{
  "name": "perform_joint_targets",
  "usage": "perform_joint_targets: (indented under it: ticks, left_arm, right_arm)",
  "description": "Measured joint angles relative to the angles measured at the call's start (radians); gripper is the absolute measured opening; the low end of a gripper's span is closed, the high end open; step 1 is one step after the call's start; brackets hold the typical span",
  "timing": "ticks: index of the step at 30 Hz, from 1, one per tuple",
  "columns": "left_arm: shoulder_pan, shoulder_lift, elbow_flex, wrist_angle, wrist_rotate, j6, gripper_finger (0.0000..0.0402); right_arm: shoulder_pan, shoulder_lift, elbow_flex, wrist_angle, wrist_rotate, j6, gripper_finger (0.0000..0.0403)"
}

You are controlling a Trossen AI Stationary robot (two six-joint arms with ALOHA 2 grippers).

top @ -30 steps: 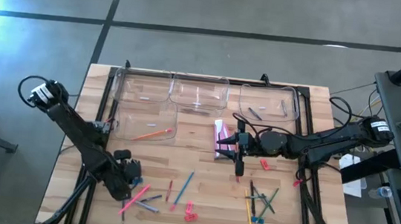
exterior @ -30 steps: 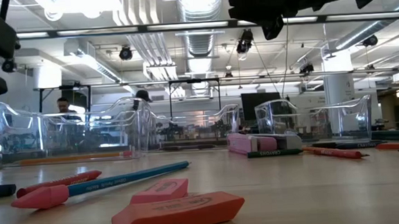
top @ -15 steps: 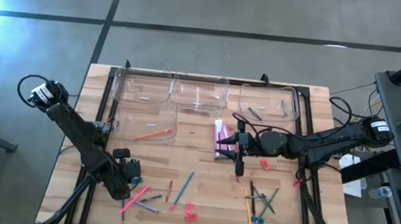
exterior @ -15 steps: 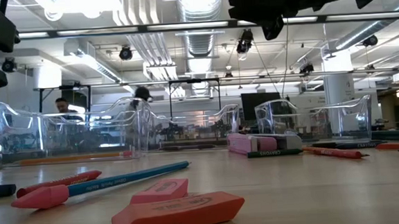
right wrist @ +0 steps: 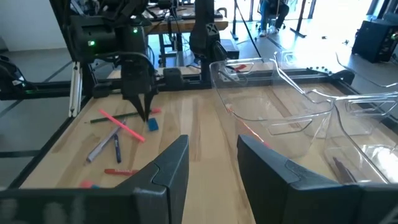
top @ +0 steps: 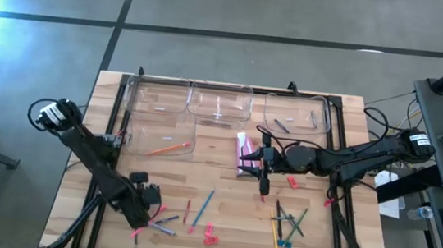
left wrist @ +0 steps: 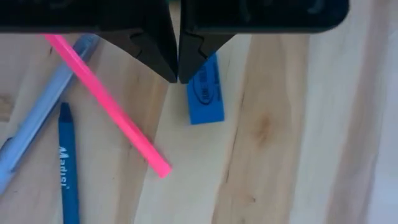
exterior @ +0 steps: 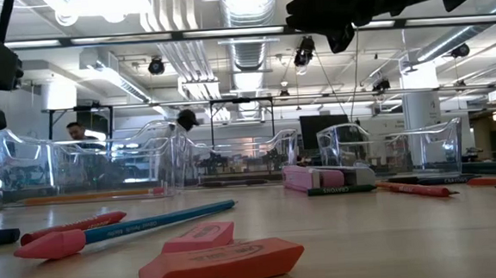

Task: Sort crayons/erasers/pens/pencils in bins
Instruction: Put the blue eraser into the top left transparent bin

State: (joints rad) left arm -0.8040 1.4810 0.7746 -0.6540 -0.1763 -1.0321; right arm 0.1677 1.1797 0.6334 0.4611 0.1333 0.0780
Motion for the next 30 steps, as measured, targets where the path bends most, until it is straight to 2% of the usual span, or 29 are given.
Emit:
perform_joint_targets:
  ticks: [4, 12, 16, 26, 30]
  left_arm:
    - [0.003, 0.015, 0.003, 0.007, 0.008, 0.000, 0.0016]
    - [0.021, 0.019, 0.014, 0.010, -0.020, 0.018, 0.0099]
    - [0.021, 0.033, 0.013, 0.010, -0.014, -0.005, 0.0126]
    - [0.025, 0.052, 0.014, -0.005, -0.012, -0.009, 0.0132]
    - [0.026, 0.044, 0.015, -0.057, -0.007, -0.009, 0.0132]
  right_arm:
    - [0.000, 0.000, 0.000, 0.000, 0.000, 0.000, 0.0127]
    - [0.000, 0.000, 0.000, 0.001, 0.000, 0.000, 0.0127]
    - [0.000, 0.000, 0.000, 0.000, 0.000, 0.000, 0.0127]
    - [0.000, 0.000, 0.000, 0.000, 0.000, 0.001, 0.0127]
    - [0.000, 0.000, 0.000, 0.000, 0.000, 0.001, 0.0127]
